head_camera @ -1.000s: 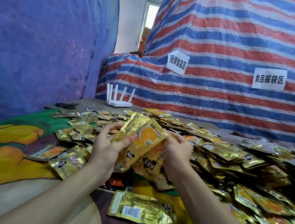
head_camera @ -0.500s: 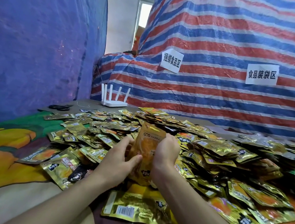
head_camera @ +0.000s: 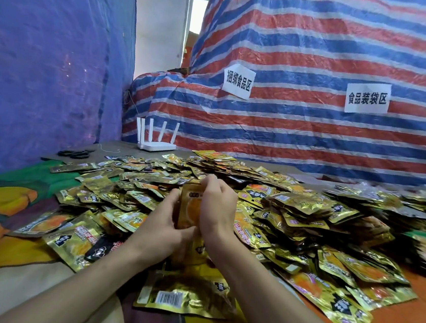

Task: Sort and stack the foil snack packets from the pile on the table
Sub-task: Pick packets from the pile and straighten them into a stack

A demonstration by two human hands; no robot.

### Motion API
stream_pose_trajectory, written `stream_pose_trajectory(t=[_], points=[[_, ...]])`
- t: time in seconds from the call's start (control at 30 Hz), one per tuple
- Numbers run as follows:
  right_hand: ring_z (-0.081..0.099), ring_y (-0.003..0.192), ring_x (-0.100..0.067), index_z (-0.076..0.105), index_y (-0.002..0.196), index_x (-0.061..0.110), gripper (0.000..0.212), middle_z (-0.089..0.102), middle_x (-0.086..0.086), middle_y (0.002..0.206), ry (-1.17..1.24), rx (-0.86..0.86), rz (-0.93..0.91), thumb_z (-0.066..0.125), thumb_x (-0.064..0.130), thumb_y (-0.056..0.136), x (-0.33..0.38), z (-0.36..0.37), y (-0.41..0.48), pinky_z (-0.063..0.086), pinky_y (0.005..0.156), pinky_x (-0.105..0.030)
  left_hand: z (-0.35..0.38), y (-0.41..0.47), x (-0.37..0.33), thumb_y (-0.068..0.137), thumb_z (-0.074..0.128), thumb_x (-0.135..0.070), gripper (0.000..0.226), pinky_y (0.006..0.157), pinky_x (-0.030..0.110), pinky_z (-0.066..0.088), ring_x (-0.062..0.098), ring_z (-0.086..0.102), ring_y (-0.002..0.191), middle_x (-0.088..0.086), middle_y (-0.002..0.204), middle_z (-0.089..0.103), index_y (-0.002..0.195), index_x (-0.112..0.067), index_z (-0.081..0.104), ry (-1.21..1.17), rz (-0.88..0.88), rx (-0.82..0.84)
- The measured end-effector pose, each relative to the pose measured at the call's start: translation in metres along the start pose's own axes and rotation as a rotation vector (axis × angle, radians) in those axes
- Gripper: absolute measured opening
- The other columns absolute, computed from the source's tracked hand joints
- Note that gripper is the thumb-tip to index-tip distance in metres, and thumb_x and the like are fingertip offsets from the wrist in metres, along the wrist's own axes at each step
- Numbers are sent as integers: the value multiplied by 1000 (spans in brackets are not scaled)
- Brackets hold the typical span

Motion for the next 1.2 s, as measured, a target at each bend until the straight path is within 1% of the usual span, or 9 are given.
stream_pose_trajectory(t=[0.13,0.3,0.4,0.53,0.73,0.83,0.97,1.07,1.2], points=[[48,64,-17,51,49,20,18,52,-1,61,136,101,-10,50,29,64,8,6,0,40,61,-34,6,3,-14,71,78,-6,17,64,20,53,11,70,73,0,78,74,81,-18,74,70,-8,56],[50,72,-22,56,67,12,24,56,-6,72,63,56,29,49,33,74,7,-9,8,42,67,-39,30,10,-30,89,65,3,16,60,18,48,6,59,68,-7,70,64,87,-13,63,120,-22,49],[58,81,-17,60,91,16,30,61,2,83,-74,-8,19,48,43,96,9,-33,13,48,76,-38,42,17,-33,90,62,8,29,77,42,52,21,61,87,16,99,65,115,-5,54,57,-29,-53],[60,89,-4,60,108,22,39,62,12,95,-192,58,-108,47,57,99,22,-62,9,45,69,-19,48,13,-21,88,59,13,37,62,23,55,10,69,76,6,90,68,110,-15,51,-67,-47,-144],[64,72,-8,69,92,19,20,68,6,81,-656,85,-120,64,38,94,36,-158,-6,48,65,-28,53,1,-11,83,61,15,42,77,44,52,33,64,86,17,94,67,117,-8,50,-26,-98,-26],[65,85,-21,67,96,24,7,69,1,96,-1076,40,11,62,28,92,33,-224,-12,55,77,-38,56,0,-14,83,63,13,44,80,42,51,33,64,90,19,98,67,121,-6,50,-4,-102,-30],[63,103,-32,58,101,19,16,66,-7,110,-1635,-152,182,56,13,86,37,-312,-23,50,76,-36,64,-2,-15,75,74,5,50,77,38,49,30,63,88,19,98,67,119,-6,52,-49,-116,9],[63,107,-31,44,92,19,9,62,-6,114,-1787,-137,289,51,14,92,20,-347,-29,45,74,-35,65,-3,-17,68,76,-3,53,73,36,51,28,66,87,12,92,69,116,-11,55,-77,-111,25],[65,105,-29,47,95,20,5,62,-4,104,-1784,-165,261,48,16,93,9,-366,-25,43,70,-33,61,-3,-13,59,73,-8,55,73,40,52,34,67,88,17,92,69,112,-13,58,-118,-127,10]])
Point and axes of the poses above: each hand's wrist, its own y-axis towards the middle knuckle, its own z-axis out of the palm, x = y × z, the point moved 10 cm from there along y, towards the middle knuckle
